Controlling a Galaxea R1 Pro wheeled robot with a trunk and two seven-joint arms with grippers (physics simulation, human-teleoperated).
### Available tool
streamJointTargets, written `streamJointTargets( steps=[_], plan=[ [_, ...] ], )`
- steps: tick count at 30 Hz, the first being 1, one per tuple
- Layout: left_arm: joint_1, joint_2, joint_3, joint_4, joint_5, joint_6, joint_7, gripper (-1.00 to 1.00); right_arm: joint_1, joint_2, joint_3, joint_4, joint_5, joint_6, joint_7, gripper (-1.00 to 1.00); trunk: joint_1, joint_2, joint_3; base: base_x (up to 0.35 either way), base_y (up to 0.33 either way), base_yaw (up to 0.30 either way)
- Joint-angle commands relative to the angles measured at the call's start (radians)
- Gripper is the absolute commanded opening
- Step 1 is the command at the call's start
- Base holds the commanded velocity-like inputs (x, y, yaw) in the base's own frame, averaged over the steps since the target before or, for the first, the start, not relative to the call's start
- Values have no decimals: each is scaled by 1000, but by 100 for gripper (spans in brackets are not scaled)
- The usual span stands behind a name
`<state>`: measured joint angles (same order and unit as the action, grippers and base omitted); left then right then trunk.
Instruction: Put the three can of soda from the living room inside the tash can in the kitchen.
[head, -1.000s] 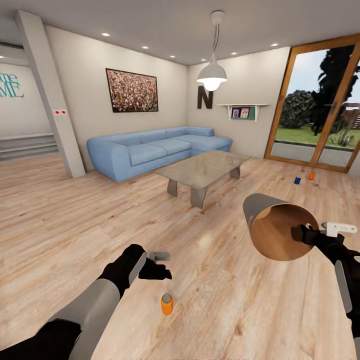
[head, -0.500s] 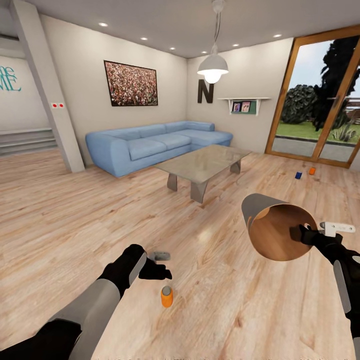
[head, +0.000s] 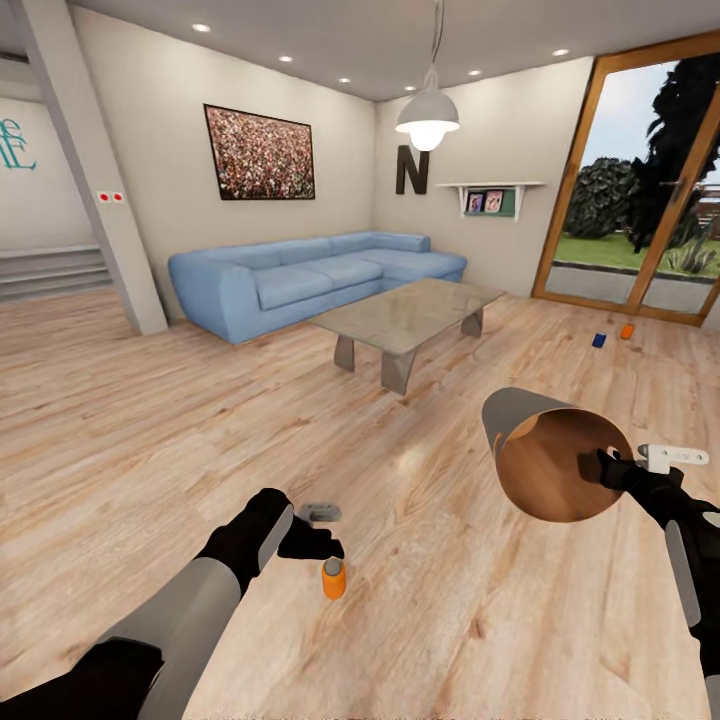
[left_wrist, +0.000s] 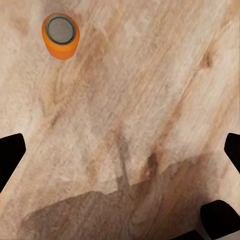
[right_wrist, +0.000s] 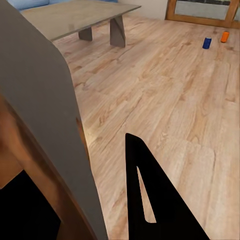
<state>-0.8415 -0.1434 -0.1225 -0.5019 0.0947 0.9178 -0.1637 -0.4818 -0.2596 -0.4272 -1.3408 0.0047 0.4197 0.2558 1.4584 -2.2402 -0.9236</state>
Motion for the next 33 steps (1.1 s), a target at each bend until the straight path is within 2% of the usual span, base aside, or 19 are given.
streamJointTargets(
  steps=[1,10,23,30,33],
  plan=[
    [-1,1,-5,-1,10,4,4,100,-1,0,-2,-3,-8,6,7,-100,4,-8,-6,0,0,0],
    [0,1,-5,-1,10,4,3,100,-1,2,-2,-15,-8,7,8,-100,38,-71,-42,0,0,-21],
    [0,1,-5,-1,10,1,3,100,1,3,-1,-23,-8,6,8,-100,88,-162,-83,0,0,-210],
    [0,1,-5,-1,10,1,3,100,2,3,-1,-25,-8,5,9,-100,115,-211,-105,0,0,-70],
    [1,1,-5,-1,10,-2,3,100,2,4,0,-26,-8,5,9,-100,115,-211,-105,0,0,-17]
  ],
)
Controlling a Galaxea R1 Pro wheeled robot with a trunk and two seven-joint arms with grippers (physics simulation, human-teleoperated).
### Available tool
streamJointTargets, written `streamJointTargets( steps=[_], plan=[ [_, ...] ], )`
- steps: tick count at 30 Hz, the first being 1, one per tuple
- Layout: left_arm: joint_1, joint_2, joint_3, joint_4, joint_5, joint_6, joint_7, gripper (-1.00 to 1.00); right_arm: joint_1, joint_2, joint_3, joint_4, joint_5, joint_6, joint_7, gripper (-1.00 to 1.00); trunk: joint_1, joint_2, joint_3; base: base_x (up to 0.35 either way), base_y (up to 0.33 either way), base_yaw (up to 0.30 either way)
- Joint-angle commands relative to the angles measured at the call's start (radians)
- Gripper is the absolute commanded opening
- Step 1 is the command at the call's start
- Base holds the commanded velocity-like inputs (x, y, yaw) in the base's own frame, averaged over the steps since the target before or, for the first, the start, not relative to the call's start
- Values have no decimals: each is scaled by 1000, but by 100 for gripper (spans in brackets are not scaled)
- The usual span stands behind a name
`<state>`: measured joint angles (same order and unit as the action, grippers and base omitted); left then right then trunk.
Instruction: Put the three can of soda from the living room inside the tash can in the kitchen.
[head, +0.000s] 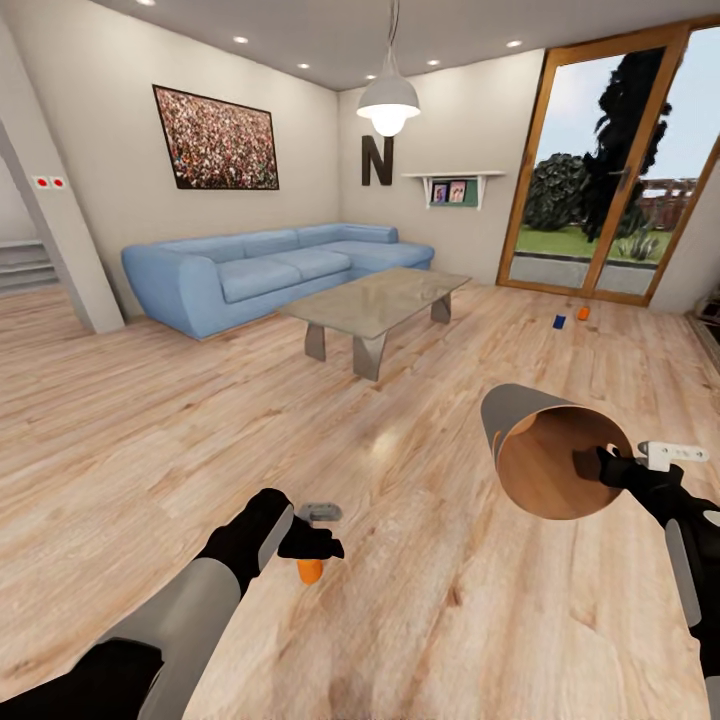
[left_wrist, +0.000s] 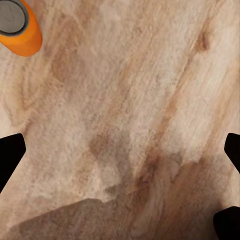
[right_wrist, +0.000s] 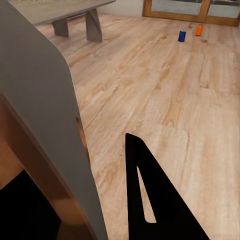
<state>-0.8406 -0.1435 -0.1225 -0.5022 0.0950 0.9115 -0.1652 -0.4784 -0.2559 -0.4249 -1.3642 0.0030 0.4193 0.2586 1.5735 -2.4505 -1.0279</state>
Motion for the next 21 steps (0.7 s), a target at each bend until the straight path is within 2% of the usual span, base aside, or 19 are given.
streamJointTargets(
  steps=[1,8,11,17,21],
  plan=[
    [0,1,-5,-1,9,3,4,100,-1,1,-2,-3,-6,6,7,-100,0,-1,-1,0,0,-7],
    [0,1,-5,-1,9,1,4,100,-1,8,1,-4,-6,6,7,-100,0,-1,-1,62,0,-2],
    [0,1,-5,-2,9,0,4,100,-1,17,1,-4,-5,6,7,-100,0,-1,-1,251,26,0],
    [0,1,-5,-2,9,0,4,100,0,20,2,-4,-5,6,7,-100,0,-1,-1,306,67,0],
    [0,1,-5,-2,9,0,4,100,0,21,2,-4,-2,6,7,-100,0,-1,-1,170,36,0]
  ],
)
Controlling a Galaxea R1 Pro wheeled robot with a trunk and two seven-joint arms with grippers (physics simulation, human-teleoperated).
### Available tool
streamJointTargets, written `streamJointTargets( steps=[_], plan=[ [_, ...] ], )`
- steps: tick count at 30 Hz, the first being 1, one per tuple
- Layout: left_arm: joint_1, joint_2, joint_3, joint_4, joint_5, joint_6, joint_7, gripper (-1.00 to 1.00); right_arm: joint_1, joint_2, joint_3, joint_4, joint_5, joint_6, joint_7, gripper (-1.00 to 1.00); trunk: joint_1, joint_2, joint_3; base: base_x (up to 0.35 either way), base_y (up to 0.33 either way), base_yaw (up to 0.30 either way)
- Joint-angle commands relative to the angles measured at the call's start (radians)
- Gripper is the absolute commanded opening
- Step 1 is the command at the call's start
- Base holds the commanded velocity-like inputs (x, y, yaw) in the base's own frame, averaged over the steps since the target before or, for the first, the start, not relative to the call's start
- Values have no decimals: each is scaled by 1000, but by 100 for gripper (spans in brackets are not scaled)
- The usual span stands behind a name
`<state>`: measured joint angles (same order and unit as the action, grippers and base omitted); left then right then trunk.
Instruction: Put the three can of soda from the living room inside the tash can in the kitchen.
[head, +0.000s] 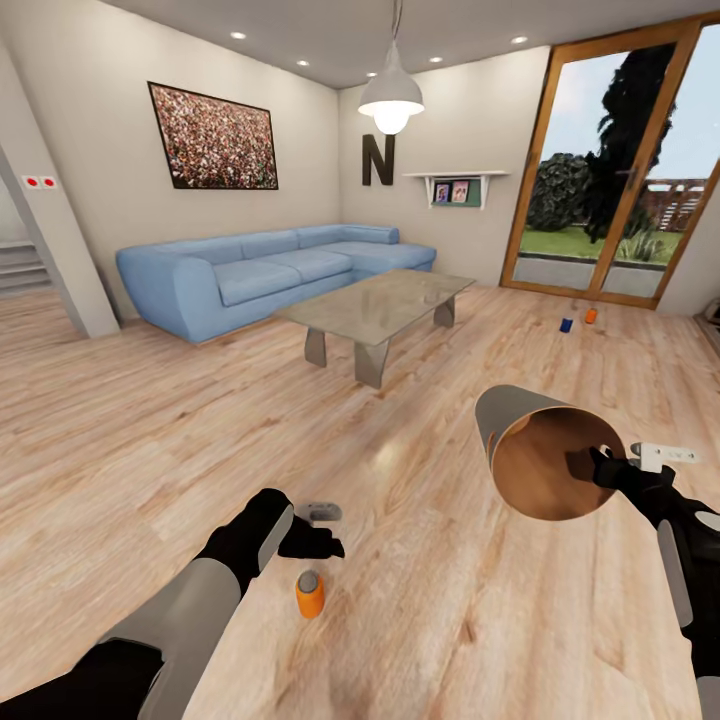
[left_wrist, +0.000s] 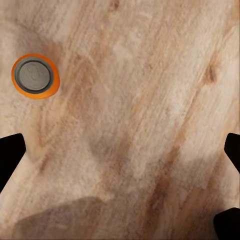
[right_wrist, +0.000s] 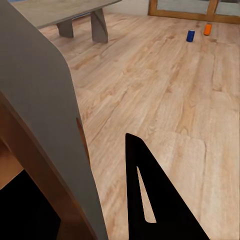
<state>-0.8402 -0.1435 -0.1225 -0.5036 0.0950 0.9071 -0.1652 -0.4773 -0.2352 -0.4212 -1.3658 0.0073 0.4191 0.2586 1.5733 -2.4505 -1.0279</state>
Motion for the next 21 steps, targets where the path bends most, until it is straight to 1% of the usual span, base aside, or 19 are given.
streamJointTargets(
  steps=[1,6,8,21],
  plan=[
    [0,1,-5,-1,9,4,4,100,-1,0,-2,-2,-6,6,7,-100,0,0,-1,78,16,0],
    [0,1,-5,-1,9,4,4,100,-1,1,-2,-2,-5,6,6,-100,0,0,-1,40,9,0],
    [0,1,-5,-1,9,4,4,100,-1,1,-2,-2,-4,6,6,-100,0,0,-1,144,78,0],
    [0,1,-6,-1,9,3,4,100,-1,2,-1,-1,0,7,1,-100,0,0,-1,236,156,0]
  ],
)
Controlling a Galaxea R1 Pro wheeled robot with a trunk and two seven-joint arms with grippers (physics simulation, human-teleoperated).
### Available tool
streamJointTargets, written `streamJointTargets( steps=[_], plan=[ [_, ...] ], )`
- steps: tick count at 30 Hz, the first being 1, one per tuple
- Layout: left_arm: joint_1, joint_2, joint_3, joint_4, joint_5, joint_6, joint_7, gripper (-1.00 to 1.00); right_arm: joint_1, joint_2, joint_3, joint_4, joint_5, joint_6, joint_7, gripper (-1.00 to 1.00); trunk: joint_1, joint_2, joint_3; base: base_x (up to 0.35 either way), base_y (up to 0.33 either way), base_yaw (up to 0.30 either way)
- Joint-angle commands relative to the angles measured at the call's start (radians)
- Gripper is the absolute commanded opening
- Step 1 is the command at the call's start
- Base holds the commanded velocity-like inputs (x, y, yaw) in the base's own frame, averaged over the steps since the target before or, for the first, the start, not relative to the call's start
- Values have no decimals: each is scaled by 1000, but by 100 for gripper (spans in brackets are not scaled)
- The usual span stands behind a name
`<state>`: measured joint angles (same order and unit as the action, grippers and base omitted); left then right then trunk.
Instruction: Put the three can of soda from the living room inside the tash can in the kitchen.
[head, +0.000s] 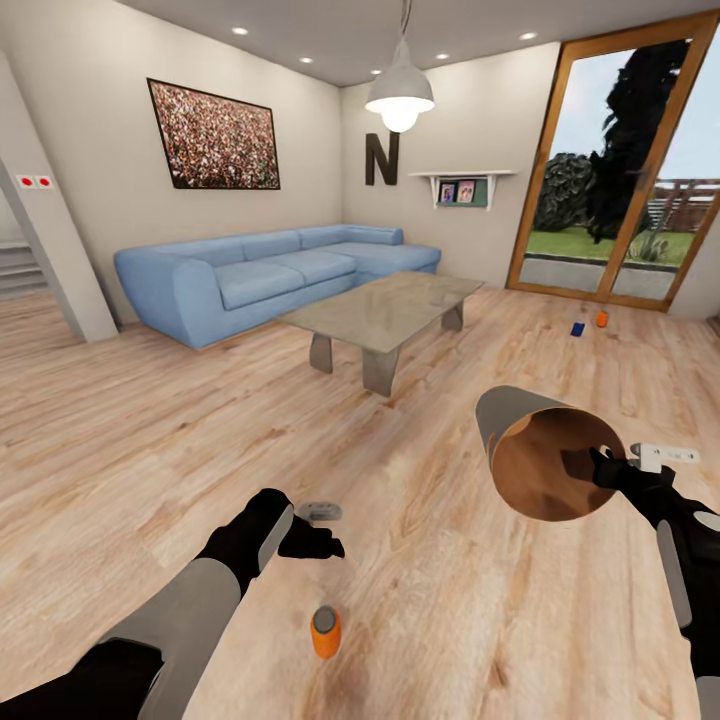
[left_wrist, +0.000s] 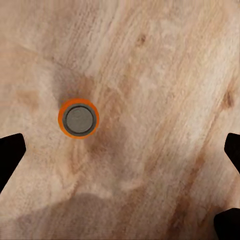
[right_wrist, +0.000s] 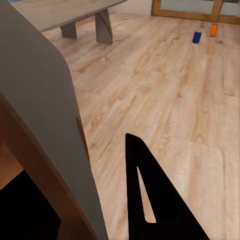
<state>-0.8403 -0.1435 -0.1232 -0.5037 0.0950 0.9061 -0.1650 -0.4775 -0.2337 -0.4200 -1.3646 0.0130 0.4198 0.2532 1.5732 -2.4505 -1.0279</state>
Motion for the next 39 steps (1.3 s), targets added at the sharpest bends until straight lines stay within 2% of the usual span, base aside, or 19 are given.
streamJointTargets(
  steps=[1,5,10,23,30,39],
  plan=[
    [0,1,-5,-1,9,4,4,100,-1,0,-2,-2,-6,6,6,-100,0,0,-1,98,74,0],
    [0,1,-5,-1,9,4,4,100,-1,1,-1,-2,-5,6,5,-100,0,0,-1,40,30,8],
    [0,1,-6,-1,9,4,4,100,-1,1,20,-2,-4,6,-1,-100,0,0,-4,9,7,138],
    [0,1,-6,-1,9,2,5,100,-1,1,23,-2,-4,6,-4,-100,0,0,-11,1,0,170],
    [0,1,-6,-1,9,2,6,100,-1,0,23,-2,-3,5,-3,-100,27,-49,-33,0,0,21],
    [0,0,-6,-1,9,2,5,100,-1,-2,17,-3,-3,6,-5,-100,31,-52,-69,0,0,2]
  ],
)
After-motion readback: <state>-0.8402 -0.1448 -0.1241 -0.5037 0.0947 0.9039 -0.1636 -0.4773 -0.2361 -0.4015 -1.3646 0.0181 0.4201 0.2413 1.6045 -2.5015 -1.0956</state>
